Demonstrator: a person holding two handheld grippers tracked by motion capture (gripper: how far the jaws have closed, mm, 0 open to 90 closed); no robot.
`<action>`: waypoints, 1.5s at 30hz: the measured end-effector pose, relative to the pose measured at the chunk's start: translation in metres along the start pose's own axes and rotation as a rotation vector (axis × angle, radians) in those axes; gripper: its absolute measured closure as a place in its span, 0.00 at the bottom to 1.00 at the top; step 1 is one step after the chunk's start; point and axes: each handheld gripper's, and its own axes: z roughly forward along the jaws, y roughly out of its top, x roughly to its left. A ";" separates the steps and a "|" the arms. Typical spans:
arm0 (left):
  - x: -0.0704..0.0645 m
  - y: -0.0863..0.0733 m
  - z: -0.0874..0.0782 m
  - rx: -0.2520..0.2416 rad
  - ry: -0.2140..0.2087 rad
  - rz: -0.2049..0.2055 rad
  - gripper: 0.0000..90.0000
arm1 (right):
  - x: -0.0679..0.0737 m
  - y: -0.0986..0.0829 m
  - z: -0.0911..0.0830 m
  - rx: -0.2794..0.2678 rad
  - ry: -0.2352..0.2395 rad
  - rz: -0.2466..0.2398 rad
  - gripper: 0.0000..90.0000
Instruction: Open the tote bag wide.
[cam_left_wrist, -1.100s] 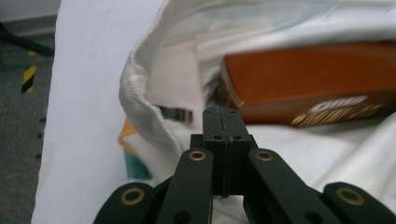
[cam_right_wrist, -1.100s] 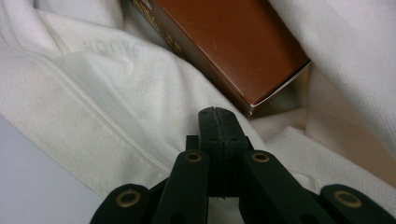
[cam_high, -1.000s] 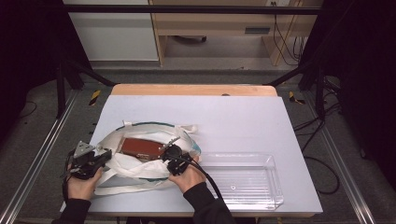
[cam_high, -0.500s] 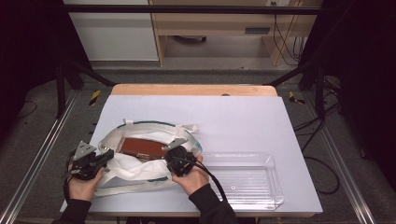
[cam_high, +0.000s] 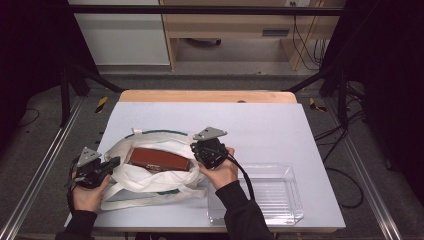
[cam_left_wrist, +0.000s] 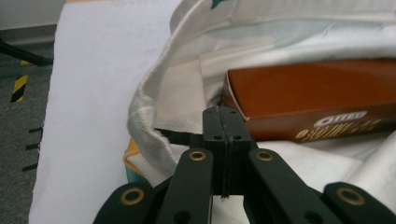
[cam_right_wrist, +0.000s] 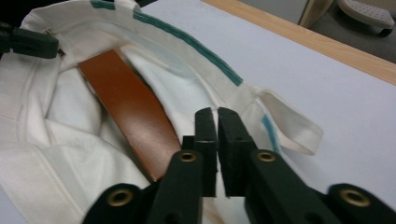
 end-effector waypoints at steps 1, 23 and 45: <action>0.000 -0.001 0.001 0.006 -0.002 0.001 1.00 | -0.002 -0.002 0.000 -0.007 -0.007 -0.002 0.85; -0.006 -0.001 0.003 0.014 -0.012 0.025 1.00 | -0.034 -0.015 0.025 0.064 -0.034 0.014 0.97; -0.011 -0.005 0.005 0.034 -0.018 0.044 1.00 | -0.043 -0.026 0.043 0.059 -0.217 0.072 0.68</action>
